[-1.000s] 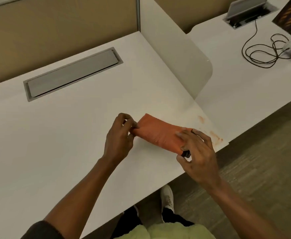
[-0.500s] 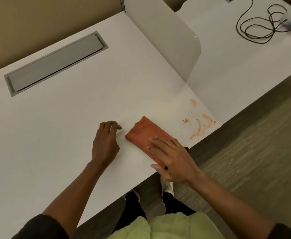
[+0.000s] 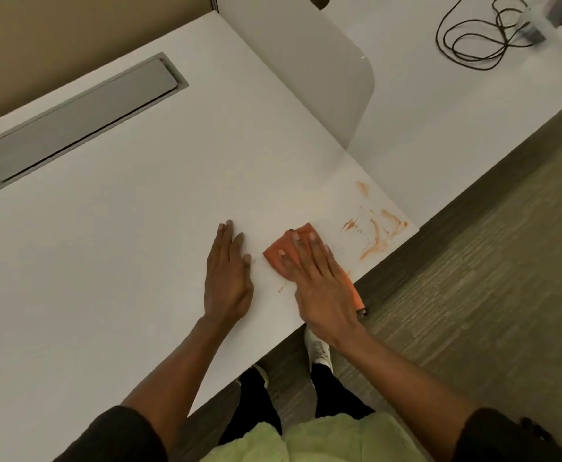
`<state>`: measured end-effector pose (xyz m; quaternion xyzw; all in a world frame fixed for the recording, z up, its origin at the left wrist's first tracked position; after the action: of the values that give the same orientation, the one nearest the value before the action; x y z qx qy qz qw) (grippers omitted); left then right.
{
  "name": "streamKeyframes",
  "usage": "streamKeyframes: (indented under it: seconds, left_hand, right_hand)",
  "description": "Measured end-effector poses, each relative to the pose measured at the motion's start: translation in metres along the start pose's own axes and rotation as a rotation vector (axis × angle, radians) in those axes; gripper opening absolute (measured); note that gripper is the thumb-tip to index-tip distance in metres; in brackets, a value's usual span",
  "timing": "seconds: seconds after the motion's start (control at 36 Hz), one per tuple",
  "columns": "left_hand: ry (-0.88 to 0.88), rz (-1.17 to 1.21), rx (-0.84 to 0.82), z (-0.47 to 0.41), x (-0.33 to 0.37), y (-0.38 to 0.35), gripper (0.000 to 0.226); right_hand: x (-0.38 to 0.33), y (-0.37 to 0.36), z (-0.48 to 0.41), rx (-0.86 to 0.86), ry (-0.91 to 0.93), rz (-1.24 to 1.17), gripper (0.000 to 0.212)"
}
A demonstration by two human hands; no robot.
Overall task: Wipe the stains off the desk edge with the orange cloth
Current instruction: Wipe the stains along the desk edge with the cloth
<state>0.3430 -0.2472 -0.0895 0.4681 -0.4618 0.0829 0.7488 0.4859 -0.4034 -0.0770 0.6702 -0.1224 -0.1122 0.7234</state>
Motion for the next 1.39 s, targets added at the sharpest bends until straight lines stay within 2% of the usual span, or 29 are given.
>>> streamKeyframes:
  seconds: [0.08, 0.17, 0.25, 0.33, 0.39, 0.44, 0.5, 0.58, 0.67, 0.78, 0.83, 0.92, 1.03, 1.14, 1.19, 1.31, 1.39]
  left_hand:
    - [-0.014, -0.053, -0.034, 0.003, 0.003, -0.010, 0.072]
    - [-0.019, -0.108, -0.027, 0.005, 0.004, -0.018, 0.078]
    - [-0.044, -0.138, 0.009, 0.006, 0.003, -0.020, 0.071]
    - [-0.036, -0.051, 0.044, 0.005, 0.004, -0.017, 0.061]
    - [-0.033, -0.018, 0.035, 0.006, 0.003, -0.012, 0.057]
    - [-0.071, -0.055, -0.007, 0.005, -0.001, -0.004, 0.058]
    - [-0.130, -0.117, -0.057, 0.002, -0.008, 0.004, 0.073]
    - [-0.192, -0.195, -0.109, -0.003, -0.016, 0.017, 0.091]
    - [-0.247, -0.235, -0.110, -0.003, -0.018, 0.020, 0.096]
    - [-0.259, -0.254, -0.097, -0.001, -0.021, 0.019, 0.098]
    - [-0.254, -0.245, -0.102, -0.001, -0.022, 0.020, 0.096]
    - [-0.249, -0.208, -0.106, -0.002, -0.022, 0.021, 0.093]
    - [-0.259, -0.150, -0.127, -0.002, -0.025, 0.024, 0.089]
    - [-0.263, -0.143, -0.119, -0.002, -0.026, 0.025, 0.095]
    - [-0.272, -0.142, -0.122, -0.002, -0.026, 0.026, 0.097]
    - [-0.285, -0.158, -0.131, -0.002, -0.026, 0.030, 0.093]
    - [-0.289, -0.154, -0.137, -0.001, -0.024, 0.031, 0.091]
  right_hand:
    - [0.002, -0.003, 0.017, -0.014, -0.092, -0.012, 0.086]
    - [0.005, -0.002, -0.001, -0.004, -0.099, -0.021, 0.082]
    - [0.011, 0.002, -0.035, -0.007, -0.149, -0.043, 0.076]
    - [0.011, 0.006, -0.053, -0.026, -0.186, -0.063, 0.075]
    - [0.003, 0.005, -0.047, 0.010, -0.140, -0.083, 0.078]
    - [-0.009, 0.002, -0.025, 0.043, -0.015, -0.089, 0.086]
    - [-0.018, -0.003, 0.003, 0.036, 0.113, -0.081, 0.092]
    - [-0.017, -0.007, 0.033, -0.008, 0.206, -0.063, 0.094]
    - [-0.003, -0.003, 0.019, -0.007, 0.171, -0.049, 0.093]
    - [0.003, 0.010, -0.036, 0.025, -0.071, -0.115, 0.075]
    - [-0.002, 0.013, -0.055, 0.037, -0.120, -0.158, 0.068]
    - [-0.020, 0.009, -0.049, 0.061, -0.063, -0.163, 0.074]
    - [-0.054, -0.004, 0.010, 0.063, 0.069, -0.125, 0.088]
    - [-0.055, -0.006, 0.048, 0.017, 0.109, -0.048, 0.088]
    - [-0.043, -0.001, 0.036, 0.039, 0.052, -0.016, 0.085]
    - [-0.018, 0.009, -0.021, 0.072, -0.248, -0.084, 0.075]
    - [-0.016, 0.011, -0.055, 0.094, -0.374, -0.118, 0.070]
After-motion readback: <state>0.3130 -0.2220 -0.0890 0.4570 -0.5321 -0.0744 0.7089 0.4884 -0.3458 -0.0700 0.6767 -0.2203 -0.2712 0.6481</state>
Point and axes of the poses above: each hand's wrist, its own z-axis away from the middle knuckle, its own y-axis out of the back of the hand, x = y × z, the point moved 1 cm from there along -z, towards the middle knuckle, and after that the axes turned 15 degrees about z, right-handed, at the moved point
